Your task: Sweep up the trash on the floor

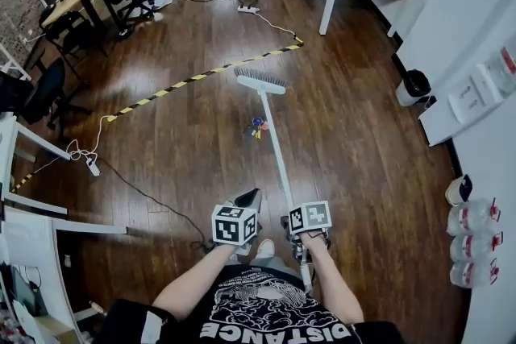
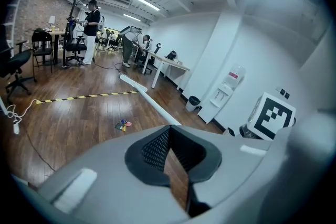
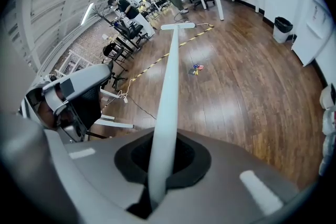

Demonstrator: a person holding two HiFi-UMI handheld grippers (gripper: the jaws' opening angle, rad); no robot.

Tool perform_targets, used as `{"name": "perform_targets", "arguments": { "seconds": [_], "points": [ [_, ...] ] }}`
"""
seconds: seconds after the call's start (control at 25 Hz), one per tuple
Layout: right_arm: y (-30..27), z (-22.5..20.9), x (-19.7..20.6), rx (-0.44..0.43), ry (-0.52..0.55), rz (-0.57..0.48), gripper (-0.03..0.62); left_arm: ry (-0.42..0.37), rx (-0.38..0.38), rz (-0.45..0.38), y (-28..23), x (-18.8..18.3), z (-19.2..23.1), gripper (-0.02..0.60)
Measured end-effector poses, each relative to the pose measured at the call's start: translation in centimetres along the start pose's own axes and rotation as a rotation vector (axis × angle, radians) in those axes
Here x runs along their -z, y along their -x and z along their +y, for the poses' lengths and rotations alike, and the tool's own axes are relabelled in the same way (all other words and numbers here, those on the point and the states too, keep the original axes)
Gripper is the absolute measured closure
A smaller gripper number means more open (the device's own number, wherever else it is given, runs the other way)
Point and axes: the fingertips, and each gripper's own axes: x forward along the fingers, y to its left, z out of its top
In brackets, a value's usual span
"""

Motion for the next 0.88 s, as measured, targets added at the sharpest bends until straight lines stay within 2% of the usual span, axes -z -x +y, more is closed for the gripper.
{"name": "perform_targets", "arguments": {
  "seconds": [0.48,0.88],
  "points": [
    [-0.9,4.1,2.0,0.024,-0.050,-0.024,0.594,-0.016,0.022,-0.014,4.3,0.4,3.0,0.575],
    [-2.2,6.9,2.9,0.036,-0.074,-0.046,0.594,-0.018,0.053,0.004,5.8,1.7,5.0,0.575]
  ]
}}
